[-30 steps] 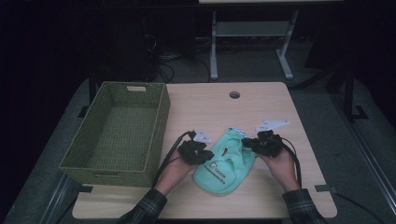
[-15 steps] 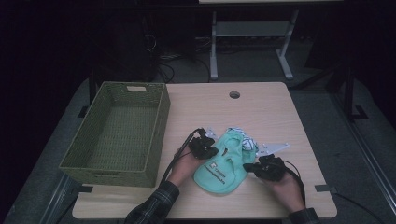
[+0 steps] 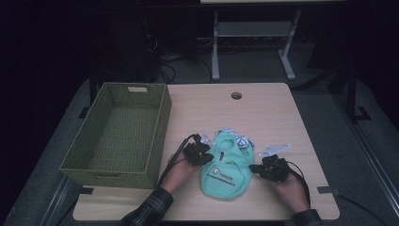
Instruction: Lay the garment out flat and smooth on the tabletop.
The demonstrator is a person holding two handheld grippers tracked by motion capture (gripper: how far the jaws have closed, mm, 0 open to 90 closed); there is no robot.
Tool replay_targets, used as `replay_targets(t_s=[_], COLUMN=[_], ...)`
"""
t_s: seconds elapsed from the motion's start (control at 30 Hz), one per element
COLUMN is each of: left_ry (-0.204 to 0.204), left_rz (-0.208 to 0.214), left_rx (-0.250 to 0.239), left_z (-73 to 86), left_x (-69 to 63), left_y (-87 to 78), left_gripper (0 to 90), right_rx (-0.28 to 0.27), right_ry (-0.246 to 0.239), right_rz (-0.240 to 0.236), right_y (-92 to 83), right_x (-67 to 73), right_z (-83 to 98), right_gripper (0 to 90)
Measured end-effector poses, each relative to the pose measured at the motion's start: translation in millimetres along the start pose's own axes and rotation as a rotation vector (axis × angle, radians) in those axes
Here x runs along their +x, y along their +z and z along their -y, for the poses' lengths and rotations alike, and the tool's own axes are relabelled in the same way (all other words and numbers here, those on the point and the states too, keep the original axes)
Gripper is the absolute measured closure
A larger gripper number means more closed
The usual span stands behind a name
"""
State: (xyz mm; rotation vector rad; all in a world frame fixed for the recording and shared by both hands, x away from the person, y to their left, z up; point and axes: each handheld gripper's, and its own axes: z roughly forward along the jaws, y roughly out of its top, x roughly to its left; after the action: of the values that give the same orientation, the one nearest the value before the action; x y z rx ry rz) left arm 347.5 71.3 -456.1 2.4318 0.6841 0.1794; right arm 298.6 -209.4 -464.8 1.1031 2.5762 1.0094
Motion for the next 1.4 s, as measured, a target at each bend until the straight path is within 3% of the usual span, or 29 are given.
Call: replay_targets(t_s=[0.17,0.27,0.43,0.6,0.8,1.0,1.07,1.2,1.3,1.37,1.4], left_ry=[0.003,0.0,0.001,0.003,0.003,0.007,0.003,-0.004,0.0,0.006,0.007], left_rz=[0.008,0.009,0.035,0.031,0.036,0.034,0.037,0.042,0.04,0.036,0.035], left_rx=[-0.006,-0.022,-0.034,-0.033,-0.032,-0.033,-0.034,-0.035,-0.036,-0.033,-0.032], left_z=[9.7,12.8,14.3,14.2,14.1,14.2,14.3,14.6,14.5,14.2,14.2], left_x=[-5.3,-8.0,-4.3,-4.5,-4.1,-4.4,-4.1,-3.3,-3.6,-4.1,-4.3], left_y=[-6.4,-7.0,-6.8,-6.8,-6.7,-6.7,-6.7,-6.9,-6.7,-6.7,-6.7], left_gripper=[89.5,89.5,89.6,89.6,89.6,89.6,89.6,89.6,89.6,89.6,89.6], right_rx=[0.012,0.008,-0.053,-0.105,-0.16,-0.138,-0.114,-0.071,-0.066,-0.051,-0.045], right_ry=[0.0,-0.001,0.022,0.033,0.093,0.117,0.126,0.105,0.08,0.07,0.056], right_rz=[0.027,0.011,0.007,0.027,0.02,-0.009,-0.033,-0.037,-0.039,-0.026,-0.019], right_y=[-2.3,-2.6,-7.1,-8.9,-0.3,22.3,28.7,38.0,42.1,42.0,41.8], right_x=[-4.0,-4.8,-11.4,-28.6,-53.3,-70.1,-70.1,-67.2,-65.6,-62.7,-61.9], right_z=[0.1,0.4,-7.0,-23.2,-44.8,-53.0,-52.4,-51.1,-50.3,-51.0,-51.1], right_gripper=[90.0,90.0,88.6,84.2,80.0,73.9,71.8,68.1,76.0,88.8,89.4])
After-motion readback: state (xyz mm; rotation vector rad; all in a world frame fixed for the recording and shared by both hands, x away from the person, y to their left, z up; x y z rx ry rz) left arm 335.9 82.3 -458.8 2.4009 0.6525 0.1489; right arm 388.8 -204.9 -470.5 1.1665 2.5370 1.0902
